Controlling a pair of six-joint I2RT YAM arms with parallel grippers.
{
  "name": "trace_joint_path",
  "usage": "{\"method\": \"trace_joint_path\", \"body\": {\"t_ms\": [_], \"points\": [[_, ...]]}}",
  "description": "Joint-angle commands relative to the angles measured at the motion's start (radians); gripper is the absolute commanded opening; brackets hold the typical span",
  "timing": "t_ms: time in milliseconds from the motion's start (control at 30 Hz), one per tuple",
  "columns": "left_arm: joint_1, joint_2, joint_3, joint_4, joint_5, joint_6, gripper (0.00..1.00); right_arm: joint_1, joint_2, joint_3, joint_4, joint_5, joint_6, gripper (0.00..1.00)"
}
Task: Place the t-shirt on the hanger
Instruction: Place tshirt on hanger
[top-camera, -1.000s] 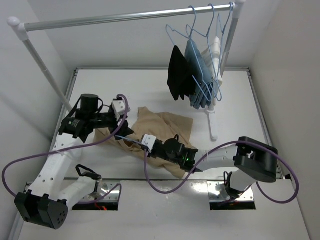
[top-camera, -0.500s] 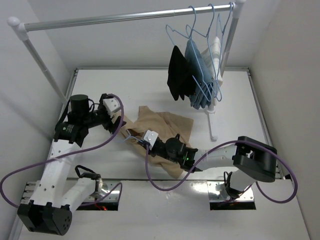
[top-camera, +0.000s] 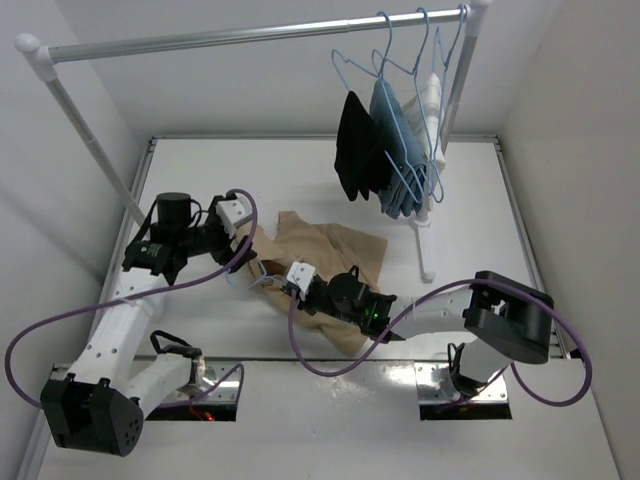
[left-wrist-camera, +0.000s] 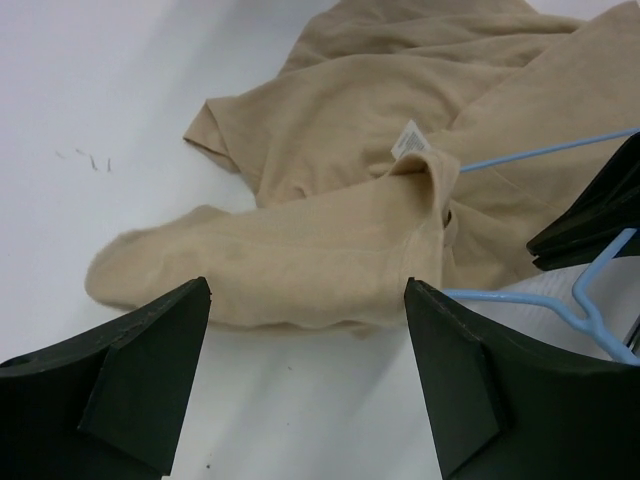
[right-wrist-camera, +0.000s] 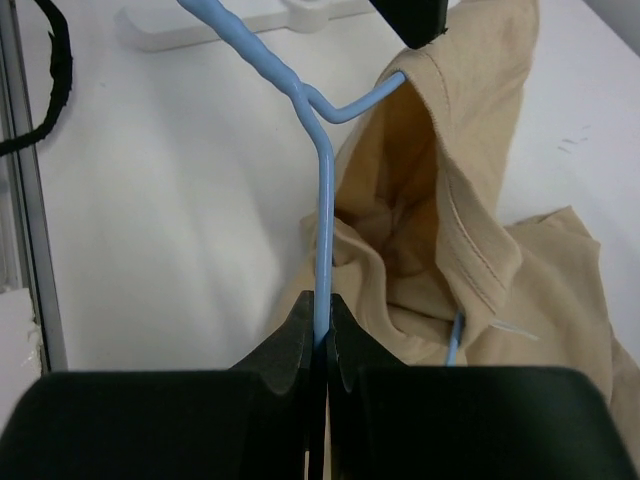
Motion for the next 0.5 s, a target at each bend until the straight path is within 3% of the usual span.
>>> {"method": "trace_joint_path", "body": {"t_ms": [0,300,467], "points": [[-0.012,0.016,0.003,0.135,-0.031,0.021,0.84,0.002,0.003,0.014,-0.012,-0.102,-0.015,0.0],[-0.089,0.054,-0.02,0.203,0.049,0.021,0.84,0.002,0.012,0.014,-0.04,-0.127,-0.005,0.0],[-0.112,0.064,-0.045,0.25,-0.035,0.001,0.84,0.002,0.012,0.025,-0.04,-0.115,0.005,0.0]]}}
